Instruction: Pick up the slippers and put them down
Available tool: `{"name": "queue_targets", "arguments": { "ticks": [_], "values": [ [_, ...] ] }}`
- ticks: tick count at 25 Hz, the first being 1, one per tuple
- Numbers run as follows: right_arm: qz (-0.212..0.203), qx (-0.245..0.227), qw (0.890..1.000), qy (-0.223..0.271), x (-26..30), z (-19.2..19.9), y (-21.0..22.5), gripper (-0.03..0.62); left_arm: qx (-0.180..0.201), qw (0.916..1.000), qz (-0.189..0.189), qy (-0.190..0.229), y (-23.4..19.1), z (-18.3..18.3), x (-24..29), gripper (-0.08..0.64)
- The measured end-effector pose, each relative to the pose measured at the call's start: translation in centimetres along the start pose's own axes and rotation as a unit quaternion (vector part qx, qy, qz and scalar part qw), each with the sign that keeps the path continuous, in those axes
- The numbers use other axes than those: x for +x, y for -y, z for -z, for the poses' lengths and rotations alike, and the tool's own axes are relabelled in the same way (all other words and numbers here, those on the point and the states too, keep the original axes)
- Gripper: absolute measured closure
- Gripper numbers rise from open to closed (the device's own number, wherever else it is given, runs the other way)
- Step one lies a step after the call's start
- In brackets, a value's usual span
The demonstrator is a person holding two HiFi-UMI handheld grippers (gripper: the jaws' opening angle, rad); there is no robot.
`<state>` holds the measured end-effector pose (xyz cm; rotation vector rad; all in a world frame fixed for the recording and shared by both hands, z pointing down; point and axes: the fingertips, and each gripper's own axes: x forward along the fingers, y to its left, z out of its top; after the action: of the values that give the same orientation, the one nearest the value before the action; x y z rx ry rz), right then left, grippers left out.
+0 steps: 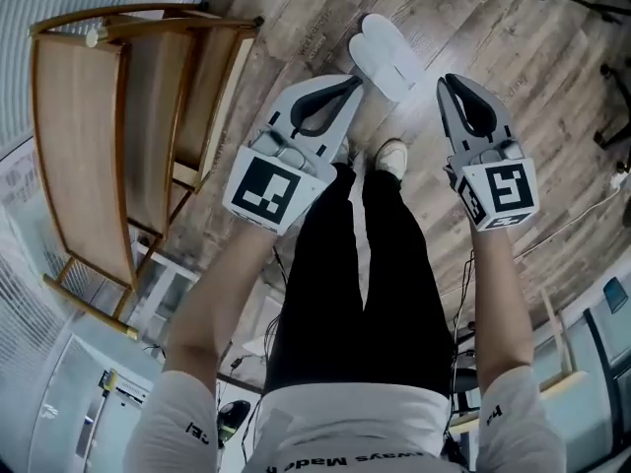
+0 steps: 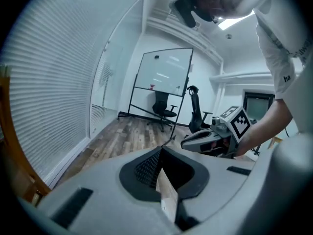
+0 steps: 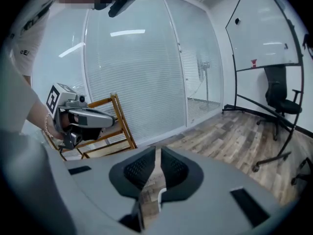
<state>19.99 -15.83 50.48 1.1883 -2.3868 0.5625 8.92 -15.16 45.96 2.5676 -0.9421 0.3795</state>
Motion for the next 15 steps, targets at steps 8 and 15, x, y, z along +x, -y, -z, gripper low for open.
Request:
{"name": "queue_targets", "arguments": {
  "ticks": [8, 15],
  "values": [
    [-0.01, -0.002, 0.999, 0.04, -8.2, -12.2, -3.9, 0.558, 0.006, 0.9997, -0.008, 0.024, 4.3, -10.9, -5.9, 0.548],
    [-0.029, -0.02, 0.998, 0.054, -14.6, -20.8, -8.1, 0.558, -0.043, 0.9968, -0.041, 0.053, 7.3, -19.0, -11.4, 0.548]
  ]
}}
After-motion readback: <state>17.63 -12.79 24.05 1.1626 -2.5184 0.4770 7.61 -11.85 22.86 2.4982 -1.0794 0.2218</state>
